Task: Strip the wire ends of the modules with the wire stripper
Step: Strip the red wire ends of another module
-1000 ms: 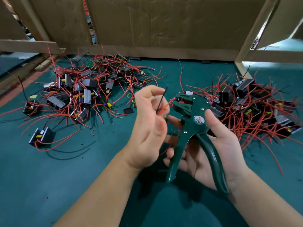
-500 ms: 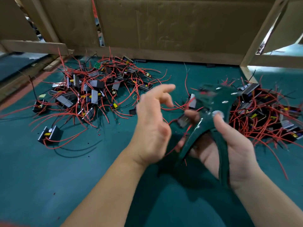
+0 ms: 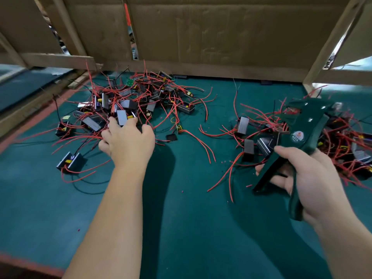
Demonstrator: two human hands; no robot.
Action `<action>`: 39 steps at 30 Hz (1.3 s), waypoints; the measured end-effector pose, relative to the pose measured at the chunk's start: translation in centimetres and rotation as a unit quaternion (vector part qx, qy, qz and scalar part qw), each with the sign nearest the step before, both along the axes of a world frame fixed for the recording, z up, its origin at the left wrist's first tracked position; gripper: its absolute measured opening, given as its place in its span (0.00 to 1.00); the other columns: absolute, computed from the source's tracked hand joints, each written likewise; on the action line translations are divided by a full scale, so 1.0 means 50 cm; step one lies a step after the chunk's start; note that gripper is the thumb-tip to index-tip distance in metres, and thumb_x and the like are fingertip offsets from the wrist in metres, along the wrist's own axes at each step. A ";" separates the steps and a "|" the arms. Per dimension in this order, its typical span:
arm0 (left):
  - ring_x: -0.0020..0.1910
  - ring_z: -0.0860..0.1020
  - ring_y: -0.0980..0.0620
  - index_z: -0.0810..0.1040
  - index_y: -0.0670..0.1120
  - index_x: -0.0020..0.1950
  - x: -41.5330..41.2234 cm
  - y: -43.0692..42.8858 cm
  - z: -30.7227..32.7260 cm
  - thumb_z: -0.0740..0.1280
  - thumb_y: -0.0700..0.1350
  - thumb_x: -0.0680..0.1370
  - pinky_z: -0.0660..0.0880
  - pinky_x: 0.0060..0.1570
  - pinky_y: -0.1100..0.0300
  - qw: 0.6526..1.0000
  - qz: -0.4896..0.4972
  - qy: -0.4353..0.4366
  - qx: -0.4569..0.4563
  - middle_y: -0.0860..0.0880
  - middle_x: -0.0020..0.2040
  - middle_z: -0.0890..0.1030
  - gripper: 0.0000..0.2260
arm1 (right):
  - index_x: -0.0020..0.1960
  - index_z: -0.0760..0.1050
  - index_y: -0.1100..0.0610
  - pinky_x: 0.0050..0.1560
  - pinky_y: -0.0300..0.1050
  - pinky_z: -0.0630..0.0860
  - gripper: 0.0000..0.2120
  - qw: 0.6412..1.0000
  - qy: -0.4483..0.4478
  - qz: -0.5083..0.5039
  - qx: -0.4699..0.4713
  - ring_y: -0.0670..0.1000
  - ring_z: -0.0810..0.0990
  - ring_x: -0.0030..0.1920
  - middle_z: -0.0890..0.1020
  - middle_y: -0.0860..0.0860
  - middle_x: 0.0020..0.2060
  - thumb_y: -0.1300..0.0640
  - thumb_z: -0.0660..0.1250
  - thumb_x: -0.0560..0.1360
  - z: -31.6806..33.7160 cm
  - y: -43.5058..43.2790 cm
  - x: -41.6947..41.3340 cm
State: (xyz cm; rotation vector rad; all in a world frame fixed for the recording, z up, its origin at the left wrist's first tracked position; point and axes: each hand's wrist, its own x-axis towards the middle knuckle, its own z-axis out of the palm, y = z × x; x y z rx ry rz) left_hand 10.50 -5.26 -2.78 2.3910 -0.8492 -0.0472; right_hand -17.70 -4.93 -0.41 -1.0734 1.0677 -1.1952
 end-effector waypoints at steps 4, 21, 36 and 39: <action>0.67 0.63 0.40 0.77 0.54 0.64 0.003 0.002 0.002 0.61 0.52 0.75 0.56 0.64 0.46 1.000 0.013 -0.019 0.002 0.44 0.71 0.65 0.18 | 0.43 0.76 0.54 0.36 0.57 0.82 0.06 0.999 -0.015 0.004 0.029 0.57 0.82 0.32 0.83 0.52 0.33 0.62 0.62 0.76 0.000 -0.008 -0.013; 0.55 0.78 0.46 0.84 0.43 0.40 -0.166 0.041 0.038 0.65 0.46 0.71 0.68 0.56 0.42 0.795 -0.500 -0.126 -0.319 0.48 0.56 0.81 0.10 | 0.68 0.72 0.58 0.43 0.56 0.79 0.35 0.894 -0.309 0.310 0.101 0.59 0.80 0.37 0.77 0.63 0.59 0.52 0.72 0.61 0.025 0.018 0.013; 0.43 0.79 0.53 0.79 0.43 0.40 -0.163 0.031 0.019 0.61 0.32 0.65 0.75 0.46 0.55 0.838 -0.468 0.048 -0.276 0.49 0.39 0.81 0.11 | 0.63 0.76 0.62 0.41 0.61 0.79 0.39 0.918 -0.228 0.298 0.132 0.63 0.80 0.36 0.78 0.65 0.34 0.55 0.79 0.53 0.001 0.030 0.043; 0.44 0.77 0.51 0.77 0.44 0.40 -0.142 0.025 0.012 0.61 0.33 0.65 0.72 0.48 0.59 0.862 -0.449 -0.006 -0.237 0.51 0.39 0.79 0.10 | 0.64 0.75 0.63 0.40 0.62 0.78 0.41 0.922 -0.218 0.293 0.132 0.64 0.80 0.36 0.77 0.65 0.33 0.55 0.81 0.52 -0.002 0.033 0.051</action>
